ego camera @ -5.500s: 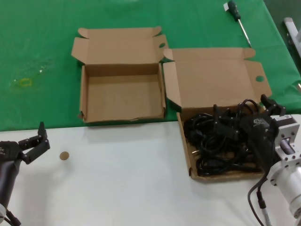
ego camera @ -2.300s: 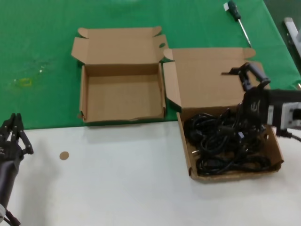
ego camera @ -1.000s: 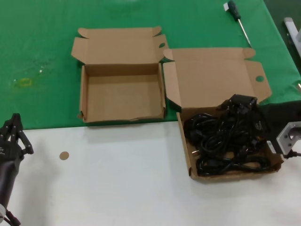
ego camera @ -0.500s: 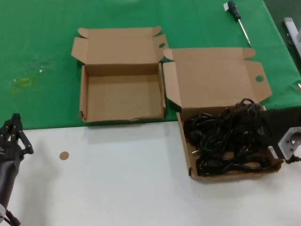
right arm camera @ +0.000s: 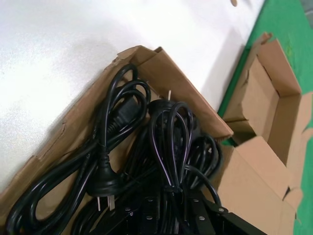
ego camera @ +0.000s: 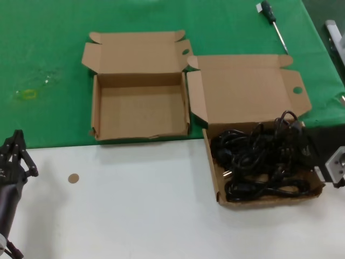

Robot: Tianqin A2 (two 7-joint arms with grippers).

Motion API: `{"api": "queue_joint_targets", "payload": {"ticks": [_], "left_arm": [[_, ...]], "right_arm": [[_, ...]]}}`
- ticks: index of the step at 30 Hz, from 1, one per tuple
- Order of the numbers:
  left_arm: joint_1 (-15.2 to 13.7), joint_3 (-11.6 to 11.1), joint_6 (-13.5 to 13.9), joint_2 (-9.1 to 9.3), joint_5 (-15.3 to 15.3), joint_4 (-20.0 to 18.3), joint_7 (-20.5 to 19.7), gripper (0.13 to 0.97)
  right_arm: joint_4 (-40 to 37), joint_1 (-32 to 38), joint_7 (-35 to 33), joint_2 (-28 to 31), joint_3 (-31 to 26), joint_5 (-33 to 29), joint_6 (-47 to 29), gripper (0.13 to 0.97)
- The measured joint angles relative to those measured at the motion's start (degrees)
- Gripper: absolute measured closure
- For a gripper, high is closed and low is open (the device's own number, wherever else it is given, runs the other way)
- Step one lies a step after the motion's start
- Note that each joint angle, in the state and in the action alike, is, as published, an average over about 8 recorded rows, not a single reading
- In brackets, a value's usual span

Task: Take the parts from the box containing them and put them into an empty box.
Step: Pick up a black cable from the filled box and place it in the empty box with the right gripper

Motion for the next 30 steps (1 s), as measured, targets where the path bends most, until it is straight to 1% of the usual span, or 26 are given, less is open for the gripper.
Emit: {"api": "queue_joint_targets", "payload": {"ticks": [3, 6, 12, 17, 23, 30], "left_arm": [[0.00, 0.00, 0.00, 0.00, 0.00, 0.00, 0.00, 0.945], [0.00, 0.00, 0.00, 0.00, 0.00, 0.00, 0.00, 0.945], [0.00, 0.00, 0.00, 0.00, 0.00, 0.00, 0.00, 0.945], [0.00, 0.00, 0.00, 0.00, 0.00, 0.00, 0.00, 0.945], [0.00, 0.00, 0.00, 0.00, -0.01, 0.00, 0.00, 0.945], [0.00, 0.00, 0.00, 0.00, -0.01, 0.00, 0.00, 0.945]], "right_arm": [[2.17, -0.36, 4.29, 1.34, 0.47, -0.40, -0.25, 0.847], [4.75, -0.58, 9.94, 2.91, 1.02, -0.92, -0.74, 0.876], [9.81, -0.06, 22.76, 5.13, 2.13, -1.11, -2.41, 0.877], [12.96, 1.95, 30.93, 4.29, 2.48, -1.06, -3.03, 0.878], [14.47, 5.49, 34.81, -0.07, 1.21, -3.10, -1.51, 0.878], [13.50, 8.40, 34.66, -7.41, -1.84, -5.65, 1.35, 0.879]]}}
